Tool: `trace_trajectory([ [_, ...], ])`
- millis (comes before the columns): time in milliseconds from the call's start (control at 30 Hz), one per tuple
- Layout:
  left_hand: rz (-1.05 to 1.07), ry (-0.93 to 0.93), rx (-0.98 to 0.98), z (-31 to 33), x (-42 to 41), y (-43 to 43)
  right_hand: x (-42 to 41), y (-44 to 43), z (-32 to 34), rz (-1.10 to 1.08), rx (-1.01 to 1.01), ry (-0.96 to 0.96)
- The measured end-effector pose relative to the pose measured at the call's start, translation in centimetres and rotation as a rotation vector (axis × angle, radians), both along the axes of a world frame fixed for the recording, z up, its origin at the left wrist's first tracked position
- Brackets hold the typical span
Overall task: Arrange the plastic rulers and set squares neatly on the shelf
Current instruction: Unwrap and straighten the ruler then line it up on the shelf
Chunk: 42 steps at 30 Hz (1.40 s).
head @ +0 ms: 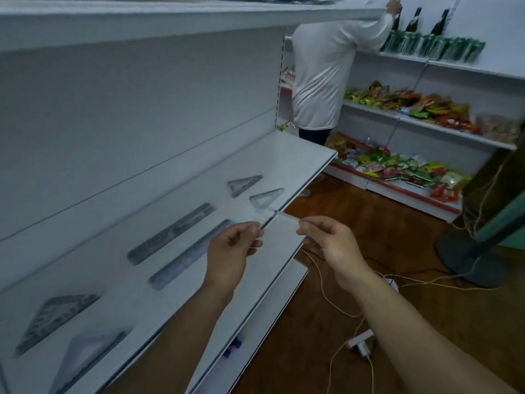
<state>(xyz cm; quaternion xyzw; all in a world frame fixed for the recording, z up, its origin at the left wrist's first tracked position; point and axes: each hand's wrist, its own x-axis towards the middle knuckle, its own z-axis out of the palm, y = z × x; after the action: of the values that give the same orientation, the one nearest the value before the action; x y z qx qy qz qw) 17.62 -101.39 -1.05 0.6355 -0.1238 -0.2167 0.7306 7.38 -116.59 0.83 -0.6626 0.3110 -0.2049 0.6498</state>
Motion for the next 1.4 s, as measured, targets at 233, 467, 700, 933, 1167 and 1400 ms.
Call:
trace_trajectory([
  [233, 0.146, -0.034, 0.03, -0.1, 3.3, -3.8, 5.0, -4.9, -0.1, 0.096, -0.044, 0.019],
  [467, 0.326, -0.139, 0.119, -1.7, 5.4, -6.5, 10.7, -9.5, -1.2, 0.289, -0.051, -0.001],
  [700, 0.535, -0.073, 0.202, -3.0, 6.3, -11.5, 15.8, -16.7, -3.3, 0.608, -0.116, 0.01],
  [933, 0.725, -0.197, 0.5, -4.1, 5.8, -15.5, 19.2, -22.1, -6.0, 0.895, -0.431, -0.084],
  [1167, 0.694, -0.305, 0.653, -5.1, 5.0, -16.4, 21.5, -23.3, -8.2, 0.939, -0.739, -0.296],
  [1400, 0.728, -0.346, 0.824, -5.3, 5.1, -16.2, 23.1, -23.8, -8.4, 0.997, -0.83, -0.353],
])
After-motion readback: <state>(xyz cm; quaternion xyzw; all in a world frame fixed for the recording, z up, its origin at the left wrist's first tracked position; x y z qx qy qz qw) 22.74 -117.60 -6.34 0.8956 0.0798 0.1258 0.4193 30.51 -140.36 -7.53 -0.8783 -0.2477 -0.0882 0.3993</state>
